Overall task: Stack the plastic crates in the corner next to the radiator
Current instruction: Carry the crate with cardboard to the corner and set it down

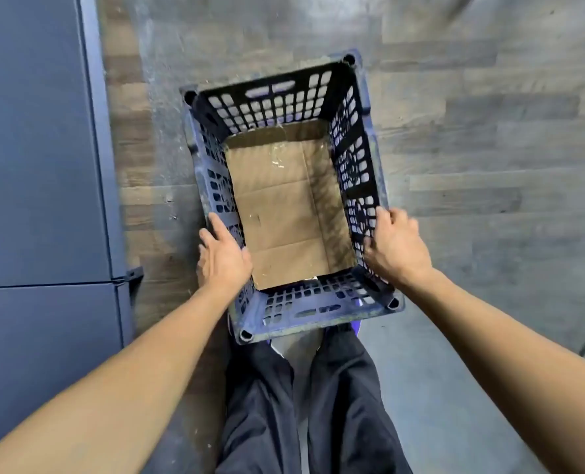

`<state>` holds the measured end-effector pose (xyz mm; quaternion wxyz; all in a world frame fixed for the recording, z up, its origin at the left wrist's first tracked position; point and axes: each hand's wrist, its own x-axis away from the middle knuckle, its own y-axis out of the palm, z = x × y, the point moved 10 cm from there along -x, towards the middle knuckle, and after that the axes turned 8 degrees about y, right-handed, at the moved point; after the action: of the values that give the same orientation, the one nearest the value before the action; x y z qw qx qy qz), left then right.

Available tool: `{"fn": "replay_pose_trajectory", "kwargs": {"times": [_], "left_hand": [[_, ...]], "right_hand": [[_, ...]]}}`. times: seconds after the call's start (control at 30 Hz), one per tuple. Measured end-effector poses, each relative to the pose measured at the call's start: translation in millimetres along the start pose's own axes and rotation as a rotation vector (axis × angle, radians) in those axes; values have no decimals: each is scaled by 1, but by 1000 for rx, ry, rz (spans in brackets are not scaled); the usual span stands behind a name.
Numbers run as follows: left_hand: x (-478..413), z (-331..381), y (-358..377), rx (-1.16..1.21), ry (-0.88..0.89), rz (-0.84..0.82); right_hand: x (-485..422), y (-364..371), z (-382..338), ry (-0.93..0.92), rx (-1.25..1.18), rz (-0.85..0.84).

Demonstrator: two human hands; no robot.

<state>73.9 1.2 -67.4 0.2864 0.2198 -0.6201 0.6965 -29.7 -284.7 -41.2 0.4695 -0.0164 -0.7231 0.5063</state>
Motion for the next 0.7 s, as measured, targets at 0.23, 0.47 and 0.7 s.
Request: {"fn": "replay_pose_trajectory", "kwargs": {"times": [0.23, 0.47, 0.7], "left_hand": [[-14, -12, 10, 191, -151, 124], [-18, -19, -7, 317, -283, 87], [9, -10, -81, 339, -342, 157]], "right_hand": [[-33, 12, 0, 120, -162, -35], [-48, -1, 19, 260, -328, -116], [-22, -82, 19, 219, -308, 37]]}}
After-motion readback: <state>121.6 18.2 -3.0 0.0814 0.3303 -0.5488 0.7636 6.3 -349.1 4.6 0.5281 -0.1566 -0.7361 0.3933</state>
